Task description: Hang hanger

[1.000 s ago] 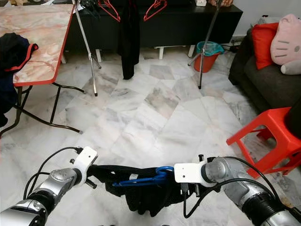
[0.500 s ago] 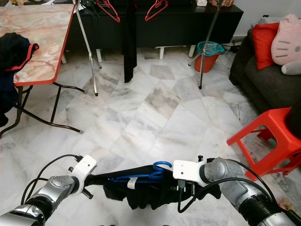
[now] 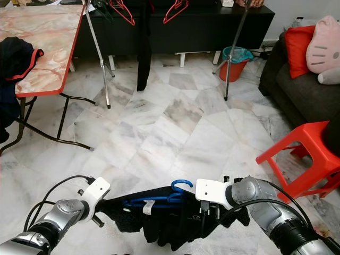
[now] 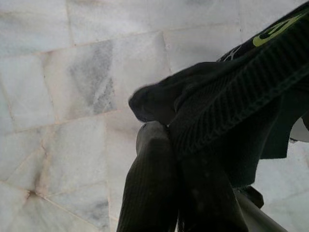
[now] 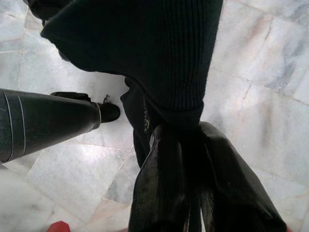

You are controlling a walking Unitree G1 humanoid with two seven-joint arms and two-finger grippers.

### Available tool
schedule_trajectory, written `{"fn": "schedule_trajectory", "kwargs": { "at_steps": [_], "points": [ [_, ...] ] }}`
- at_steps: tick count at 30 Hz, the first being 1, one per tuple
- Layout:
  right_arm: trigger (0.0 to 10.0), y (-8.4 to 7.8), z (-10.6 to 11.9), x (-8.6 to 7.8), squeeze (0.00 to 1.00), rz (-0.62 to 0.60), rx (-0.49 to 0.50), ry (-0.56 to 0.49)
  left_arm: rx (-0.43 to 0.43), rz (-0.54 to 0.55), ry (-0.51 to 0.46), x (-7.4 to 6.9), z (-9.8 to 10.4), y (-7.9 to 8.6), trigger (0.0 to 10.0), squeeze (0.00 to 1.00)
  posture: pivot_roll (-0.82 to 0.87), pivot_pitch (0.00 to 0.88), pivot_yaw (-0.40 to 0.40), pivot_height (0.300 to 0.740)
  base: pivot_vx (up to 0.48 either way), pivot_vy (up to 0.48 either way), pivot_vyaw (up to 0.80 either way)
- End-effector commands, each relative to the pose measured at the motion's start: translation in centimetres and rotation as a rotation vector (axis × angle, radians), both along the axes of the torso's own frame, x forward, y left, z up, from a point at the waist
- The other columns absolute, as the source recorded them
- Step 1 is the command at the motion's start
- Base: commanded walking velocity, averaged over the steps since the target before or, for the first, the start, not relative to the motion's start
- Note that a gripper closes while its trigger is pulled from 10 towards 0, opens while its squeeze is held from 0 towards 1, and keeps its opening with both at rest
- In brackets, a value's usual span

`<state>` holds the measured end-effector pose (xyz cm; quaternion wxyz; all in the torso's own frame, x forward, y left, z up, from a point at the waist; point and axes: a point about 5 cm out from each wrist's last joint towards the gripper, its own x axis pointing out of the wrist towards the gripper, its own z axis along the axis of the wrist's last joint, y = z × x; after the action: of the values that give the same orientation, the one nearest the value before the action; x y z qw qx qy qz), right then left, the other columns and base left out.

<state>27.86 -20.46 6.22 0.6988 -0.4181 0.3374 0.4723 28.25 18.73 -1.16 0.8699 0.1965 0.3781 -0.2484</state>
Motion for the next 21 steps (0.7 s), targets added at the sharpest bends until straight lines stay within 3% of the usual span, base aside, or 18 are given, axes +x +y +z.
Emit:
{"fn": "schedule_trajectory", "kwargs": {
  "at_steps": [1,7,11,21],
  "points": [
    [0.0,-2.3,0.5,0.2,0.00,-0.069,-0.067,-0.017,0.082,0.036,0.042,-1.0,-0.7,2.0,10.0,0.00,-0.20,0.108,-0.038,0.740,0.000,0.000,0.00],
    [0.0,-3.1,-0.5,-0.2,0.00,-0.047,-0.191,-0.010,0.063,0.030,0.006,0.0,0.4,2.1,10.0,0.00,-0.19,0.109,-0.041,0.740,0.000,0.000,0.00],
    [0.0,-3.0,-1.9,-0.9,0.00,-0.046,-0.250,0.010,-0.051,0.054,-0.038,1.4,1.9,1.6,10.0,0.00,-0.19,0.109,-0.042,0.740,0.000,0.000,0.00],
    [0.0,-2.8,-3.5,-1.0,0.00,-0.121,-0.299,-0.026,-0.129,-0.010,-0.035,2.1,3.0,0.7,10.0,0.00,-0.19,0.106,-0.044,0.740,0.000,0.000,0.00]
  ]
}}
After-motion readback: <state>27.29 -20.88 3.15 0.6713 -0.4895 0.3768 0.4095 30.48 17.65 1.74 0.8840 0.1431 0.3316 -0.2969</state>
